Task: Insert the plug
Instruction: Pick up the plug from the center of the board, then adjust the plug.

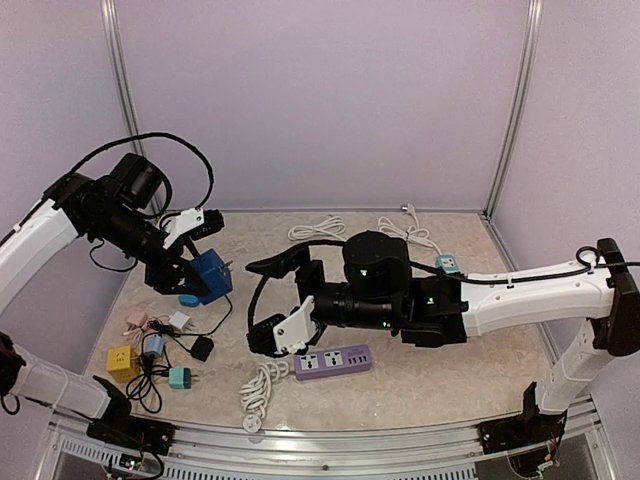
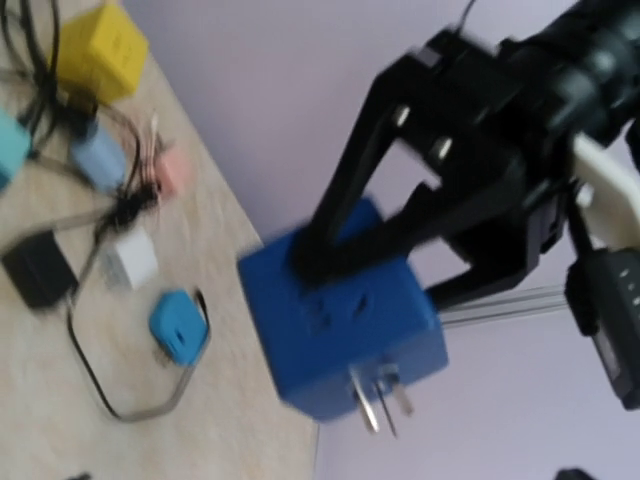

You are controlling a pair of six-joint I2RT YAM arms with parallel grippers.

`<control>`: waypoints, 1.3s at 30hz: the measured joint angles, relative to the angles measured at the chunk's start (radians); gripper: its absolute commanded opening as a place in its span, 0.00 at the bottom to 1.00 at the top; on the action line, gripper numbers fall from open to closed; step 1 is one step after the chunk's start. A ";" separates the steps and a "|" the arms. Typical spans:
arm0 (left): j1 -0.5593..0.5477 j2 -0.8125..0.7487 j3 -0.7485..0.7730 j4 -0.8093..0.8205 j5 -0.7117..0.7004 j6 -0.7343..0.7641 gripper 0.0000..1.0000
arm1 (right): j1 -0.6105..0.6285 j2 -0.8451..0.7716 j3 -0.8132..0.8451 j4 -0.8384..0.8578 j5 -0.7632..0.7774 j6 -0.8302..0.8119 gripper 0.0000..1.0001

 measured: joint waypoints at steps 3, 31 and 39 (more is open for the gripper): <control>-0.001 -0.001 0.001 0.043 -0.045 -0.076 0.00 | -0.007 0.000 0.013 0.000 -0.027 0.081 1.00; 0.156 0.029 0.070 0.412 0.164 -0.749 0.00 | -0.101 0.333 0.362 0.320 0.162 0.770 0.97; 0.142 0.029 0.068 0.410 0.175 -0.752 0.00 | -0.109 0.377 0.411 0.304 0.169 0.771 0.77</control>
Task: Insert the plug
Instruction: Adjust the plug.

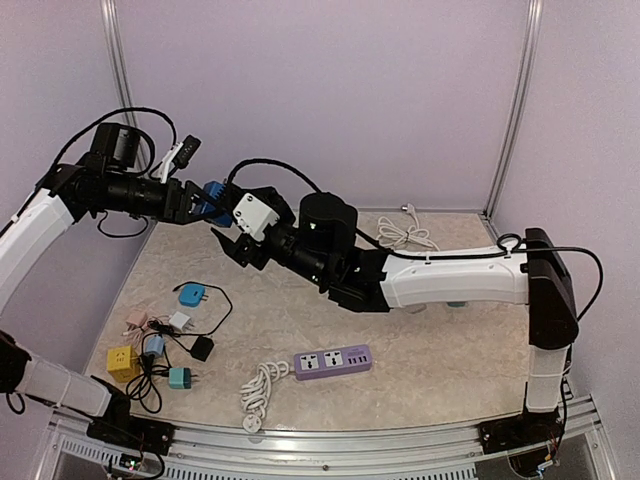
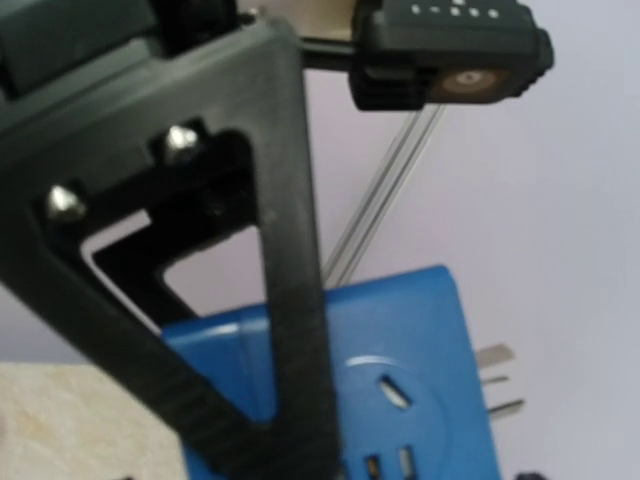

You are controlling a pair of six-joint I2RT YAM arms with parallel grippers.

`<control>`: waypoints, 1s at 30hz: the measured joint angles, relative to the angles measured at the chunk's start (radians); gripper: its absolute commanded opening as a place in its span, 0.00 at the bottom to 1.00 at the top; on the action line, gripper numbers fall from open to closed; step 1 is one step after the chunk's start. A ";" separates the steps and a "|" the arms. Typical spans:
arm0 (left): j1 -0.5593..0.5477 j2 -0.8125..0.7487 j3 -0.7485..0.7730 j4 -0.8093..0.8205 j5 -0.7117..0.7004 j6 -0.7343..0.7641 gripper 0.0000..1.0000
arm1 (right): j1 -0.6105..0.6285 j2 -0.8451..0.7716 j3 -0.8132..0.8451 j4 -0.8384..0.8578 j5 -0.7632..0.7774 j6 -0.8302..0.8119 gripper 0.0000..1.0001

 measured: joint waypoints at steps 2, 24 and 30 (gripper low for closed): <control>0.000 0.000 -0.005 0.000 0.000 0.000 0.00 | -0.003 0.004 0.006 -0.007 0.002 -0.002 0.74; -0.031 0.007 -0.023 -0.002 -0.029 0.024 0.00 | -0.015 0.014 -0.012 -0.011 0.040 0.010 0.70; -0.037 0.007 -0.023 -0.003 -0.057 0.052 0.00 | -0.015 0.014 -0.022 -0.007 0.048 0.014 0.98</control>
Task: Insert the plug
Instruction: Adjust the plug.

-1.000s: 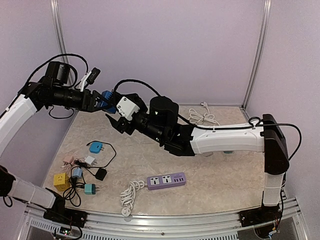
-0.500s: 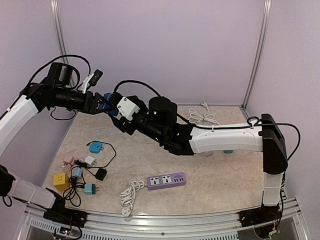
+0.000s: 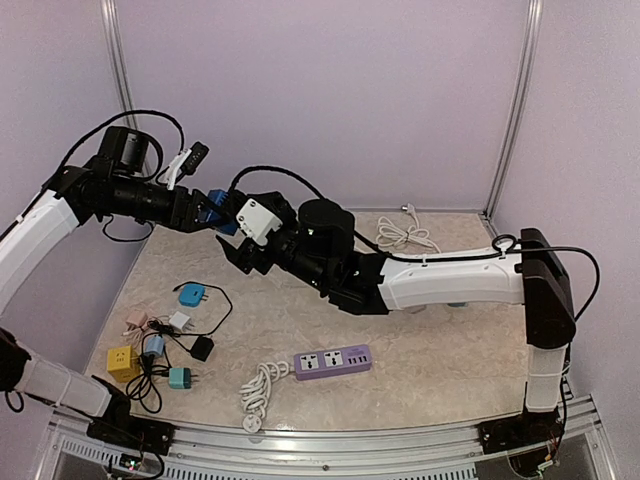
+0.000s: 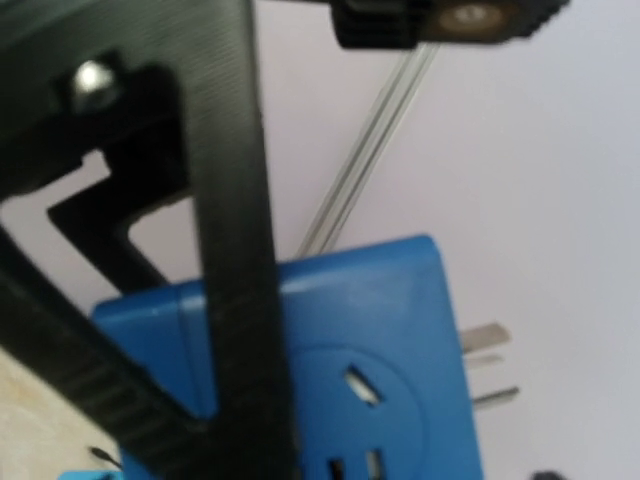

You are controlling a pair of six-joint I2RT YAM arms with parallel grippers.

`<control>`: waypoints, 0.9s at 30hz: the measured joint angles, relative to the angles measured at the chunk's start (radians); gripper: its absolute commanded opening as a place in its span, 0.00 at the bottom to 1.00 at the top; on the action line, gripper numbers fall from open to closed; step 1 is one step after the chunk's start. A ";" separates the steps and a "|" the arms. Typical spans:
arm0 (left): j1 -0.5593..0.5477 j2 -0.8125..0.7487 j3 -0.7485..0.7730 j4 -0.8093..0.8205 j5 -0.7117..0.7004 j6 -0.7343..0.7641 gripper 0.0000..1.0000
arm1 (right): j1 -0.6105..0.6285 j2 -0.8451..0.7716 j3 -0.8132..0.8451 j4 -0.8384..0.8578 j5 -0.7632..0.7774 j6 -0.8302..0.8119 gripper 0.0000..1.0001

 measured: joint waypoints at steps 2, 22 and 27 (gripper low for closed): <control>-0.014 -0.001 0.000 -0.008 -0.061 0.049 0.00 | -0.004 -0.010 -0.016 -0.015 -0.015 0.006 1.00; -0.280 -0.034 0.216 -0.415 -0.307 0.725 0.00 | -0.175 -0.157 0.145 -0.621 -0.827 0.166 1.00; -0.317 -0.009 0.216 -0.462 -0.298 0.763 0.00 | -0.165 -0.123 0.146 -0.628 -0.880 0.205 1.00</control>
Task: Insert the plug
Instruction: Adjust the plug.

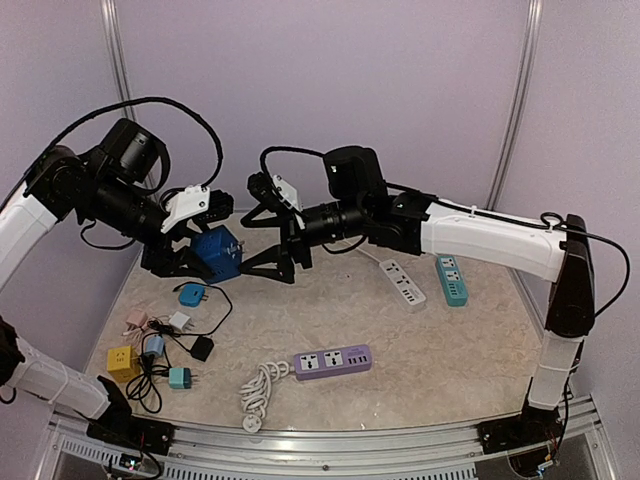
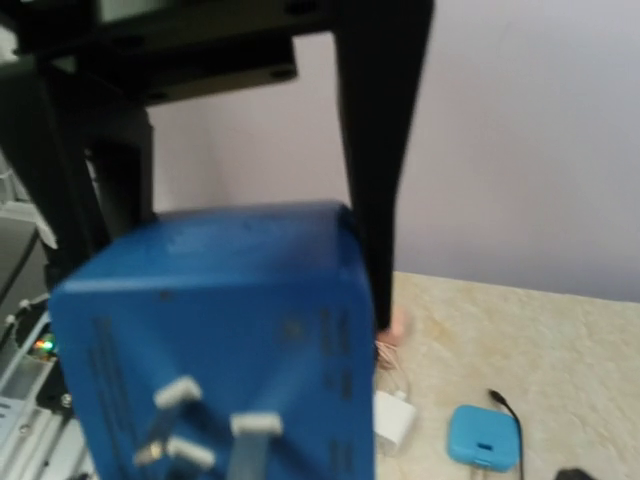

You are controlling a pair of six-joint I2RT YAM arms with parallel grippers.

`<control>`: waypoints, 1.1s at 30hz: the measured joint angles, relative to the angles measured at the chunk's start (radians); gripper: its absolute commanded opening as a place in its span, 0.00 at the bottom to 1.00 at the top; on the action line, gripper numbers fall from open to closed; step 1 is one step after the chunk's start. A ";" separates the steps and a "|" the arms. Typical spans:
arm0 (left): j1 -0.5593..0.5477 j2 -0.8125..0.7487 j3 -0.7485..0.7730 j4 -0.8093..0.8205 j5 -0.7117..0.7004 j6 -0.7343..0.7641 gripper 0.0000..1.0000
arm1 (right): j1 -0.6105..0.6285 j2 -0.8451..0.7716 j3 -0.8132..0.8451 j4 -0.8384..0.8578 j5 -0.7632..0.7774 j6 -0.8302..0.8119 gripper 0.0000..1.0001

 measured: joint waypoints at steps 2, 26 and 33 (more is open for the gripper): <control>-0.004 0.007 0.002 -0.007 0.007 0.006 0.00 | 0.004 0.005 0.000 0.008 -0.014 0.005 1.00; -0.007 0.018 0.018 -0.011 -0.020 -0.013 0.35 | 0.040 0.108 0.061 0.033 -0.024 0.052 0.00; -0.010 0.016 0.026 -0.003 -0.034 -0.024 0.95 | 0.040 0.090 0.016 0.094 -0.010 0.082 0.00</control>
